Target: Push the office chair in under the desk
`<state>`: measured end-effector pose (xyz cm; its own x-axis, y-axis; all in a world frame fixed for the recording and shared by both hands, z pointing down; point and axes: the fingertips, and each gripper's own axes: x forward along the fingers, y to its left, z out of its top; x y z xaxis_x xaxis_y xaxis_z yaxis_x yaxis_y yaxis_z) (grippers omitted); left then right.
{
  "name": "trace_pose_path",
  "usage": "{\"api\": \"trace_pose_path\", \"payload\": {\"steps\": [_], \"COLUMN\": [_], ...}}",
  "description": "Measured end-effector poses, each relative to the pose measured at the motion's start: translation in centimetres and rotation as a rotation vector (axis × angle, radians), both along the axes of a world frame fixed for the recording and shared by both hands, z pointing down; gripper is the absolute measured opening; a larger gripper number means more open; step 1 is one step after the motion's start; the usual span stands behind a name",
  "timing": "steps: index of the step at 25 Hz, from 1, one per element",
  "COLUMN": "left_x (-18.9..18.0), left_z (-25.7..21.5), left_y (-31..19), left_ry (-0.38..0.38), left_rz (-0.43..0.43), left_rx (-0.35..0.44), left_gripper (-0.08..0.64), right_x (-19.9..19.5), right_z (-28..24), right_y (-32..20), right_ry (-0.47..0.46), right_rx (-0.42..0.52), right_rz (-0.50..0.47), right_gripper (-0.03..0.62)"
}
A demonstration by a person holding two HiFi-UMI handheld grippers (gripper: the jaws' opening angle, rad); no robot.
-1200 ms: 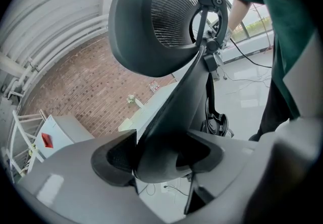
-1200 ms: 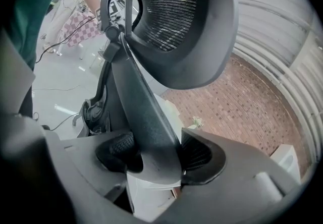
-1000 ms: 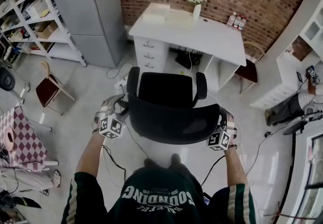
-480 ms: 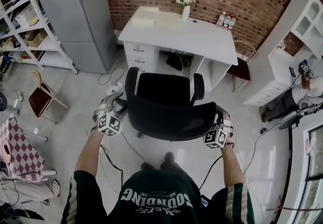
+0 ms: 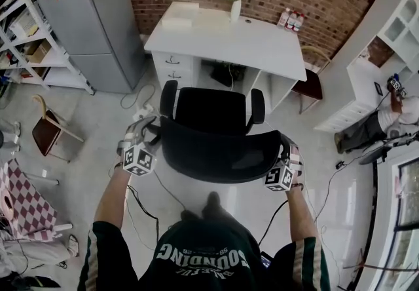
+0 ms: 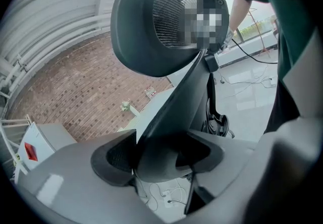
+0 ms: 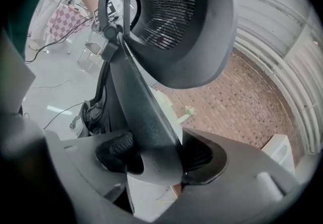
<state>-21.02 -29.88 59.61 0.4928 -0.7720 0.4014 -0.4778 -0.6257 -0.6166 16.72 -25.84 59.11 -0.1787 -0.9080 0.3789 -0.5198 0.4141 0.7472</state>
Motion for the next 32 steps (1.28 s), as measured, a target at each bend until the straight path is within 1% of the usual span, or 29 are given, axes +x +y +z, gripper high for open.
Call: {"api": "trace_pose_path", "payload": {"steps": [11,16,20,27,32], "left_x": [1.3,1.4,1.5,1.5,1.5], "left_z": [0.3,0.0,-0.3,-0.1,0.3], "left_y": [-4.9,-5.8,-6.5,-8.1,-9.1], "left_ry": [-0.01,0.001,-0.002,-0.019,-0.059], "left_rz": [-0.006,-0.005,-0.002,0.0,0.012], "left_rx": [-0.019,-0.015,-0.023,-0.037,-0.049], "left_gripper": [0.278,0.278,0.278,0.275,0.27], "right_x": [1.2,0.8,0.9,0.6,0.6], "right_z": [0.3,-0.7,-1.4,-1.8,-1.7], "right_y": [-4.3,-5.1,-5.7,-6.5,-6.5], "right_ry": [-0.013,-0.024,-0.021,-0.033,-0.033], "right_rx": [-0.006,0.021,0.021,0.038,0.046], "right_rz": [0.001,-0.039,-0.032,-0.04,-0.03], "right_gripper": [0.256,0.256,0.256,0.256,0.256]}}
